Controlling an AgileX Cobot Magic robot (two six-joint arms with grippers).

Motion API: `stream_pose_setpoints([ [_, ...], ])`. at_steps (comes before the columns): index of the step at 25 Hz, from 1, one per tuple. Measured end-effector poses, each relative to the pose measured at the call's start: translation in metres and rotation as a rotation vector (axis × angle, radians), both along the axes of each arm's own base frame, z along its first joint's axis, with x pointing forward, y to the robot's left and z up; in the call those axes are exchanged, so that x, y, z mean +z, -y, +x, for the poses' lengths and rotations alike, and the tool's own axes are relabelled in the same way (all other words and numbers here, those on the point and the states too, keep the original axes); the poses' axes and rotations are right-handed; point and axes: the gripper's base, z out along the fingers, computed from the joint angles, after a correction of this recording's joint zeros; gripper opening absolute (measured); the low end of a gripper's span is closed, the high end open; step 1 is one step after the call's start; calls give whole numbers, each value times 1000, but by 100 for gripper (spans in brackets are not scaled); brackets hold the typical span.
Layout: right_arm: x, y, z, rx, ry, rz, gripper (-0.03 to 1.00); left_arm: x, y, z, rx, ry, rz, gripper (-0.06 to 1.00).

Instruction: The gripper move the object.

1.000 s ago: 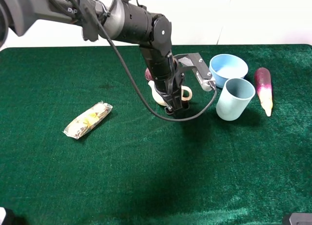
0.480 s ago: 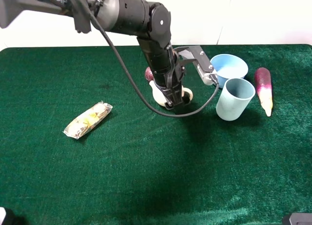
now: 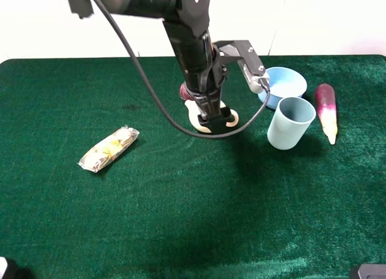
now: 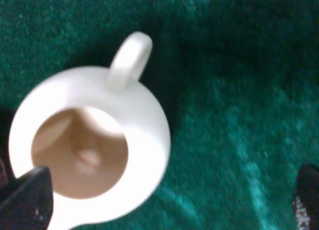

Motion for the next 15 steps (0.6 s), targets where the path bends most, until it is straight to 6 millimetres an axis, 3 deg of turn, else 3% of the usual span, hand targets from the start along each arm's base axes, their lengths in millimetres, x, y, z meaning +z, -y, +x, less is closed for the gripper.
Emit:
stream_pose_setpoints([
  [8,0,0,0,2,1,3,69,63,-22,-17,117,-40,8,95],
  [15,0,0,0,2,1,3,69,116,-66,-28,294,-42,106,95],
])
